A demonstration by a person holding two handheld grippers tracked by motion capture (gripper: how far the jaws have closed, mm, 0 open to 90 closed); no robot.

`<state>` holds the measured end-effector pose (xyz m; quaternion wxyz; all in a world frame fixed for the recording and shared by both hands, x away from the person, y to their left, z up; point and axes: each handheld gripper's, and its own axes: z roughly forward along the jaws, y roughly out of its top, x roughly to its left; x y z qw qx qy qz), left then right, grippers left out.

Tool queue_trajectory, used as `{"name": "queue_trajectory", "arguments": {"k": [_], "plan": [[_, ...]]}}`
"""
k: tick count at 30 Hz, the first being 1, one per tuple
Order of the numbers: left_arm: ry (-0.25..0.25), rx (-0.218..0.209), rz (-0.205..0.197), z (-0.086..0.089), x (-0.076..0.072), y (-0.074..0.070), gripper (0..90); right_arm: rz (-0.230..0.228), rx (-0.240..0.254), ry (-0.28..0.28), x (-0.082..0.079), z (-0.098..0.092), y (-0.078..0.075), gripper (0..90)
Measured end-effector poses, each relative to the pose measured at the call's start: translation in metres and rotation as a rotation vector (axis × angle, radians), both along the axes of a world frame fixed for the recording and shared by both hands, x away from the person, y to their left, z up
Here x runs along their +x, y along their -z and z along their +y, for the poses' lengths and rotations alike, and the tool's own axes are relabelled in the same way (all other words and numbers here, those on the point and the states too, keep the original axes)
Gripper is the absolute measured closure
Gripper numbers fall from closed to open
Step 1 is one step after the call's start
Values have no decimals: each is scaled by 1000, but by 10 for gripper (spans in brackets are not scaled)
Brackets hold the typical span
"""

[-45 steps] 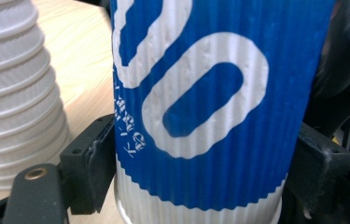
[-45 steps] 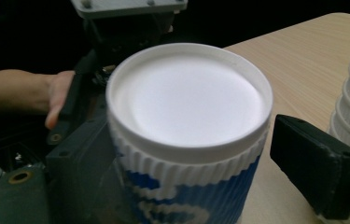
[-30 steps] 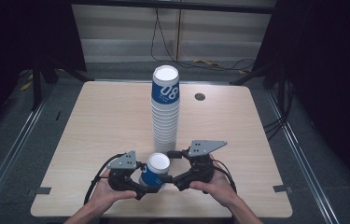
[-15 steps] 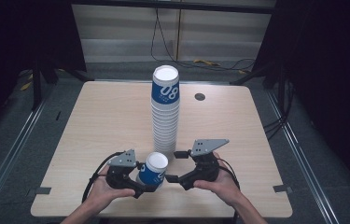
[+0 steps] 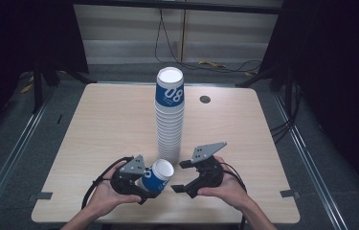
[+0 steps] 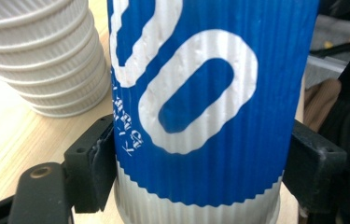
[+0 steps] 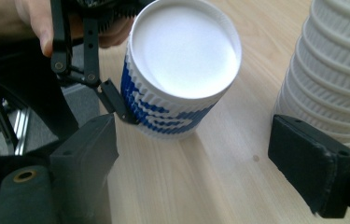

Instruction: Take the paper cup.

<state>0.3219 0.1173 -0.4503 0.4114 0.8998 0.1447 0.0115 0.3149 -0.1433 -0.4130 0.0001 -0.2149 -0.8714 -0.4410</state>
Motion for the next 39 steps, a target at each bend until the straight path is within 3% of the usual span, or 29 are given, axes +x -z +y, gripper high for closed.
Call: {"name": "queue_trajectory", "arguments": {"k": [6,8,19,26,29,35,39], "plan": [[8,46,18,-5,0,2,223,25,-48,-29,1,4,1,168],[10,42,34,-6,-1,3,224,30,-55,-26,2,4,1,164],[27,78,31,-11,-2,2,225,59,-128,-75,2,9,6,167],[45,137,8,-17,-5,-1,227,49,-165,-98,5,11,5,183],[35,149,0,-18,-5,-1,226,85,-174,-115,7,12,4,183],[51,168,-8,-21,-5,-2,226,84,-207,-133,10,15,2,195],[74,201,-26,-23,-4,-6,226,108,-212,-140,11,16,1,195]]}}
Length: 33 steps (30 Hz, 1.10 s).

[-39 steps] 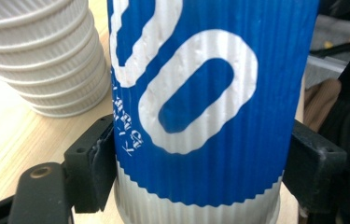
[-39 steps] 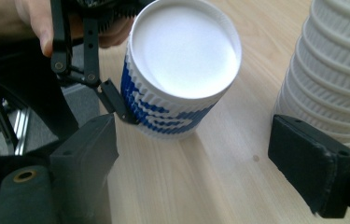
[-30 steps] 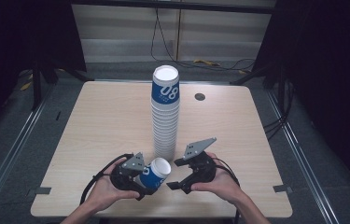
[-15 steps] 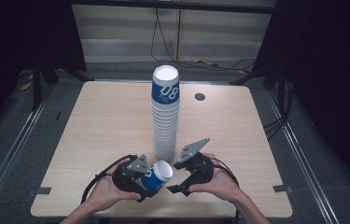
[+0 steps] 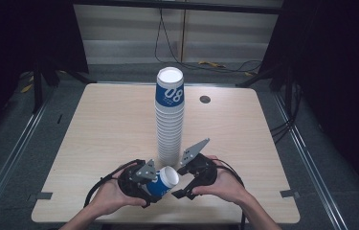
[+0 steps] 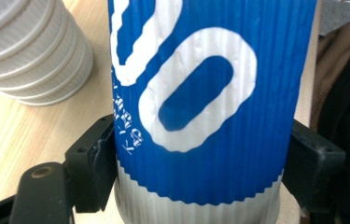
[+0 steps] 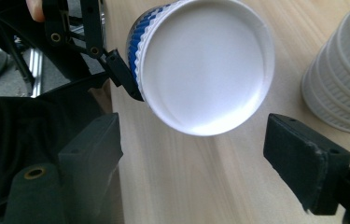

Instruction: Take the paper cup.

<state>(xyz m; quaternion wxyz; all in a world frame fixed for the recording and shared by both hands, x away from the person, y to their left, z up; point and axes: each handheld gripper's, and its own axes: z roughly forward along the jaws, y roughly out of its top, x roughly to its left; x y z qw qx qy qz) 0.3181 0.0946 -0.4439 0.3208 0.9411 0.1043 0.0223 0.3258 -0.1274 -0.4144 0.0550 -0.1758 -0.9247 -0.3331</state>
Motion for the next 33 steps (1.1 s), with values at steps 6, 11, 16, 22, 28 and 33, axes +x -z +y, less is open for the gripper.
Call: {"name": "queue_trajectory", "arguments": {"k": [6,11,16,22,28,33], "plan": [[31,30,3,-7,0,-1,226,12,0,-19,2,1,1,188],[56,60,8,-15,-2,4,227,19,-7,-31,3,3,3,205],[71,79,23,-22,-4,5,226,27,-12,-52,3,6,4,230],[85,85,18,-23,-4,0,226,22,-19,-52,6,9,-1,237],[102,89,10,-24,-7,2,225,34,-32,-77,8,16,3,251],[115,84,-10,-22,-7,3,224,21,-46,-88,6,17,4,288]]}}
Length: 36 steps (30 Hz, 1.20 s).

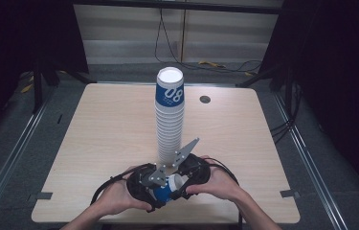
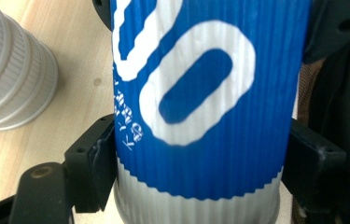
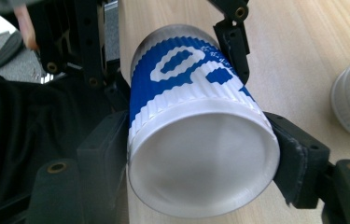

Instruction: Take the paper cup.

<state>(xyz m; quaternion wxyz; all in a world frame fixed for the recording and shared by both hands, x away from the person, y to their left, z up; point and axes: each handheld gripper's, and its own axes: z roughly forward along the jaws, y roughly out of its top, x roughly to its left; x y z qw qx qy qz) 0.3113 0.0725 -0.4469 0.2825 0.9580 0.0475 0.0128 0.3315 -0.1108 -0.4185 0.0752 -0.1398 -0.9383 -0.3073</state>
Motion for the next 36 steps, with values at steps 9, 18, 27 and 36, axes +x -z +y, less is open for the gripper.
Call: {"name": "queue_trajectory", "arguments": {"k": [9,18,27,36], "plan": [[3,-68,-26,6,1,2,194,12,15,7,-1,-5,-1,293],[3,-112,-3,12,3,0,183,26,23,9,2,-6,0,292],[-16,-151,5,19,7,-4,179,9,-5,7,2,-5,2,293],[-43,-231,-1,27,9,-10,181,6,-1,36,2,-11,3,293]]}}
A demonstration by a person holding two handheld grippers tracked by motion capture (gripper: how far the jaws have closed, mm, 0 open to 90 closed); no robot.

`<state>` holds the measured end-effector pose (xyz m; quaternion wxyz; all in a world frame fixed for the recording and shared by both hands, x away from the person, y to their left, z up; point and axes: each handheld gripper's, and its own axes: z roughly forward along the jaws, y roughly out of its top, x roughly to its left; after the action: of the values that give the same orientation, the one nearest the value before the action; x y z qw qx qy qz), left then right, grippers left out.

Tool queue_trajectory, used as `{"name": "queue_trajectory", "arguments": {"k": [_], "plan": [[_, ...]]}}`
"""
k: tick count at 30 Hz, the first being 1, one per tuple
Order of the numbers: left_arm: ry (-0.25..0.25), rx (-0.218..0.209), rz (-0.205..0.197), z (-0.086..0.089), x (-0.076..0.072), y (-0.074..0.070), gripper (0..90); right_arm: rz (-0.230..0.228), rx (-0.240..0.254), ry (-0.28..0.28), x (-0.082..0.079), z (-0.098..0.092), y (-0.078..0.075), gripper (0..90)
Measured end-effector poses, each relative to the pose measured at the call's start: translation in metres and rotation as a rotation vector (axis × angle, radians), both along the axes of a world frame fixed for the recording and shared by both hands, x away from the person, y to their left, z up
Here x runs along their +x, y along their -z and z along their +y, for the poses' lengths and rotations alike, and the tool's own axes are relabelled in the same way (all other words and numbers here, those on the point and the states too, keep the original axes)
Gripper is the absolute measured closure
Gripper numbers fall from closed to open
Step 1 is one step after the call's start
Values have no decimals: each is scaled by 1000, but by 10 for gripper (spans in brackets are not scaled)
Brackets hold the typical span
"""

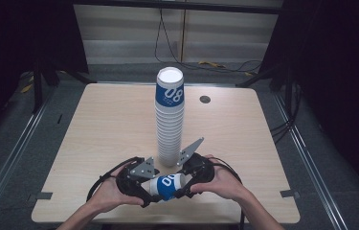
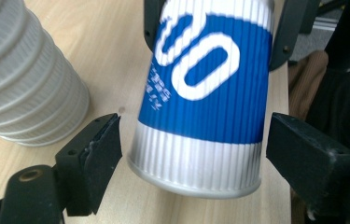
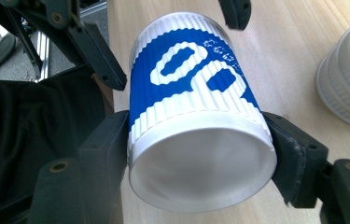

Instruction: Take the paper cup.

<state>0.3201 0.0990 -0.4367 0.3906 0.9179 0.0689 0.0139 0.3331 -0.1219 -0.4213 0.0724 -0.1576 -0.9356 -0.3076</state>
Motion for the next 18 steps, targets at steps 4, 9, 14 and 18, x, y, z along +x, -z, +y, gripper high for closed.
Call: {"name": "queue_trajectory", "arguments": {"k": [4,9,14,18], "plan": [[-16,-55,8,5,2,-4,181,-7,8,10,0,-3,0,293],[-67,-183,52,16,5,-8,181,-13,37,36,0,-8,1,292],[-95,-249,94,27,10,-7,181,-26,57,71,2,-13,2,292],[-103,-297,117,31,11,-8,175,-52,85,98,1,-15,4,292]]}}
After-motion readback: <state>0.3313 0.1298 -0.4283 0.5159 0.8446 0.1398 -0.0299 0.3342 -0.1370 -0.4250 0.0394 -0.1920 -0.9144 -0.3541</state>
